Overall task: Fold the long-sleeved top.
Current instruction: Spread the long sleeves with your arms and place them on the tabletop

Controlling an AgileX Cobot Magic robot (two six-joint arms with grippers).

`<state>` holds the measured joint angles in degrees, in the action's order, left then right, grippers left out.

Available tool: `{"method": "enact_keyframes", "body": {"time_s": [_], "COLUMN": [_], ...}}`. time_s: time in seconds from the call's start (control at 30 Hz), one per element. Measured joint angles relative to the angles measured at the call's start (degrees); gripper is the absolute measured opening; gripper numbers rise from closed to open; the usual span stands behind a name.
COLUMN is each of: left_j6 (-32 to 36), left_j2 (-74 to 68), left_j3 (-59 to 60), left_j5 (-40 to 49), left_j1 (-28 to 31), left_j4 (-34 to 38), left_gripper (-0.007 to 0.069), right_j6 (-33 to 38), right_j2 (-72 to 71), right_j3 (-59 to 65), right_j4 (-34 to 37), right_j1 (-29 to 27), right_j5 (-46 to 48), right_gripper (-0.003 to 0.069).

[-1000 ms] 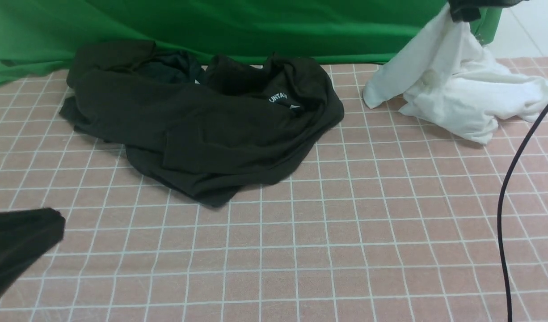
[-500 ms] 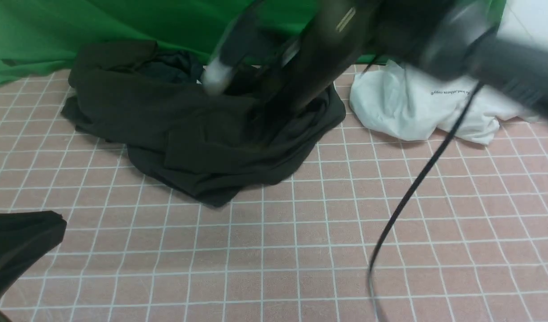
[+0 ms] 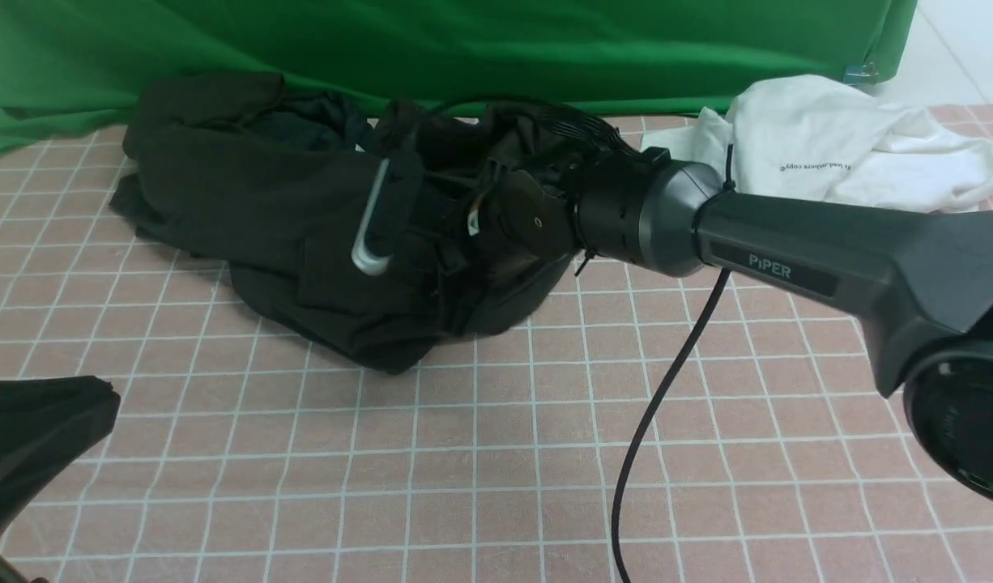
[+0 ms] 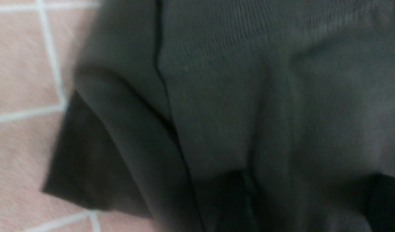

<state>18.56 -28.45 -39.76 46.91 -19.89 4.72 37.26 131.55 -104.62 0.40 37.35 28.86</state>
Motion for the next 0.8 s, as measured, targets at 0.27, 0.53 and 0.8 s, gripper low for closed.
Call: {"method": "enact_keyframes", "body": {"time_s": [0.27,0.53,0.8], "left_j6": [0.0,0.0,0.0], "left_j2": [0.0,0.0,-0.1], "left_j3": [0.0,0.0,0.0], "left_j5": [0.0,0.1,0.1], "left_j1": [0.0,0.0,0.0], "left_j4": [0.1,0.1,0.3], "left_gripper": [0.0021,0.0021,0.0021], "right_j6": [-0.4,-4.4,-9.7], "right_j2": [1.5,-6.9,-28.8], "right_j3": [0.0,0.4,0.4], "right_j4": [0.1,-0.4,-2.1], "right_j1": [-0.6,-0.8,-0.8], "right_j5": [0.6,6.6,12.2], "right_gripper": [0.016,0.0056,0.0056]}}
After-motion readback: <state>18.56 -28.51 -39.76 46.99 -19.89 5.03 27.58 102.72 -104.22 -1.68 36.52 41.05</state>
